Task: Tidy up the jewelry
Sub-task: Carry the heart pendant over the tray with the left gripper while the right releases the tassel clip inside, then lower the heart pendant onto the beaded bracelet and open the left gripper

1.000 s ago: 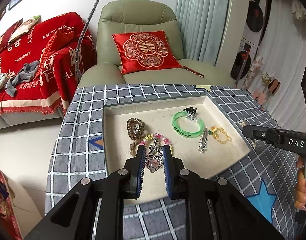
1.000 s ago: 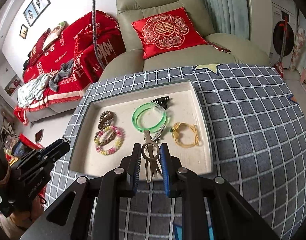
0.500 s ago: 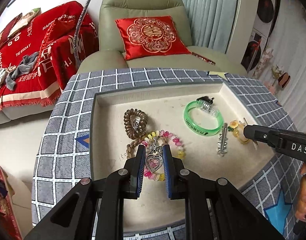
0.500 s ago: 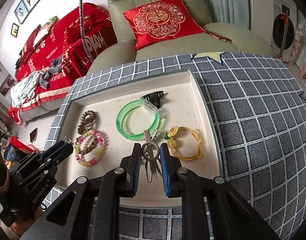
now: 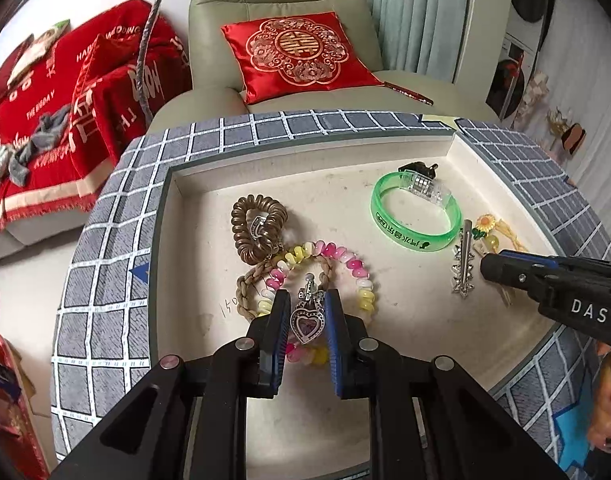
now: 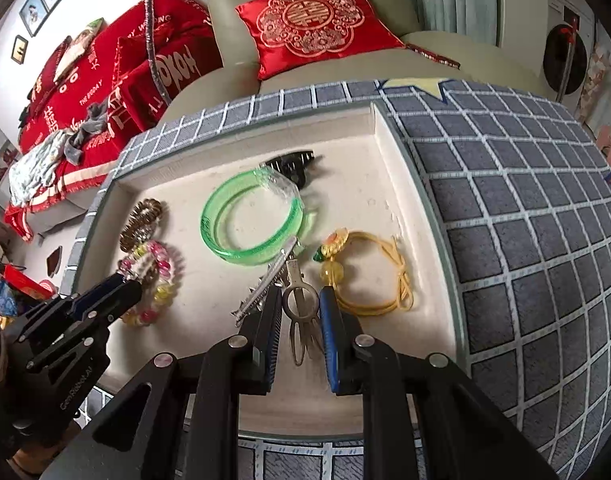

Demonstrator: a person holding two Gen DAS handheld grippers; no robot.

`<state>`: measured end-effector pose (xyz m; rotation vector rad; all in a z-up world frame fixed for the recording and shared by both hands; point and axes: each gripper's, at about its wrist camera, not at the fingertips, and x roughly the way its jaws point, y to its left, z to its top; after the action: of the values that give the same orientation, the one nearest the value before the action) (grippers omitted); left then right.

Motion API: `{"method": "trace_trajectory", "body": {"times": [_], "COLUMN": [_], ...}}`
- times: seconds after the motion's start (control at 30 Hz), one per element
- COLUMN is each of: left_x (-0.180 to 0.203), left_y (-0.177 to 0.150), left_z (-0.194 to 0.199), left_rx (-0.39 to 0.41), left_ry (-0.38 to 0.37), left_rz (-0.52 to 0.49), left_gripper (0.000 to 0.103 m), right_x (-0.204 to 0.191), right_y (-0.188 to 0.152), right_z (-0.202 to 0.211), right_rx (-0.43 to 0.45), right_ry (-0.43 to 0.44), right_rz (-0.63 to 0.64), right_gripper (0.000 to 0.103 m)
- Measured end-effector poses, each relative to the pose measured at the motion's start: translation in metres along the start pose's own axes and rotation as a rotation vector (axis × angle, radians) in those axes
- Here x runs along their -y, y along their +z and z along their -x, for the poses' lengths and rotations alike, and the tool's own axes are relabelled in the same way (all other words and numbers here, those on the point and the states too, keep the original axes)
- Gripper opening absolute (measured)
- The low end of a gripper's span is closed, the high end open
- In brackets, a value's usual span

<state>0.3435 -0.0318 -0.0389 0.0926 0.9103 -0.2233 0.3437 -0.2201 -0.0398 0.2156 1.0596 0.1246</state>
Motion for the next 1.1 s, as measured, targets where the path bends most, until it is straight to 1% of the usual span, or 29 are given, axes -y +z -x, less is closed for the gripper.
{"method": "trace_trajectory", "body": {"times": [0.13,0.4,0.47,0.5,0.53,0.57,0.6,0.63,0.7,0.8,0.93,1.0,1.1], "left_x": [0.004,0.005,0.005,0.005,0.005,0.005,0.005,0.005,0.004,0.001,0.002,0.008,0.017], "left_y": [0.0,0.001,0.001,0.001,0.001,0.001,0.0,0.0,-0.001,-0.002,-0.001,0.001,0.002], "left_z": [-0.001,-0.002,-0.002,-0.002,-0.002,-0.001,-0.001,-0.001,0.0,0.002,0.002,-0.001,-0.003], "left_rx": [0.004,-0.001,-0.001,-0.002,-0.002,-0.002,-0.003,-0.003,-0.003,0.006,-0.003,-0.018,-0.026], "left_ry": [0.017,0.02,0.02,0.021,0.021,0.021,0.021,0.02,0.01,-0.005,-0.008,-0.003,0.025], "left_rz": [-0.024,-0.02,-0.019,-0.02,-0.02,-0.02,-0.019,-0.018,-0.01,0.005,0.008,-0.012,-0.058], "left_gripper": [0.033,0.033,0.033,0.033,0.033,0.033,0.033,0.033,0.033,0.033,0.033,0.033,0.033], "right_x": [0.0,-0.002,-0.002,-0.002,-0.002,-0.003,-0.003,-0.004,-0.003,0.0,0.003,0.005,0.008], "right_y": [-0.001,-0.001,-0.001,-0.001,-0.001,-0.001,-0.001,-0.002,-0.003,-0.003,-0.005,-0.006,-0.007], "right_z": [-0.002,-0.002,-0.002,-0.002,-0.002,-0.002,-0.002,-0.001,0.004,0.016,0.034,0.04,0.047], "right_rx": [0.003,0.001,-0.001,-0.003,-0.003,-0.005,-0.006,-0.005,0.011,0.041,0.079,0.091,0.095], "right_ry": [-0.004,-0.009,-0.003,0.003,0.008,0.012,0.016,0.019,0.039,0.065,0.076,0.079,0.089], "right_rz": [0.002,0.013,0.013,0.012,0.012,0.014,0.016,0.015,0.002,-0.023,-0.043,-0.049,-0.063], "right_gripper": [0.021,0.022,0.025,0.029,0.037,0.042,0.052,0.055,0.056,0.062,0.063,0.063,0.063]}}
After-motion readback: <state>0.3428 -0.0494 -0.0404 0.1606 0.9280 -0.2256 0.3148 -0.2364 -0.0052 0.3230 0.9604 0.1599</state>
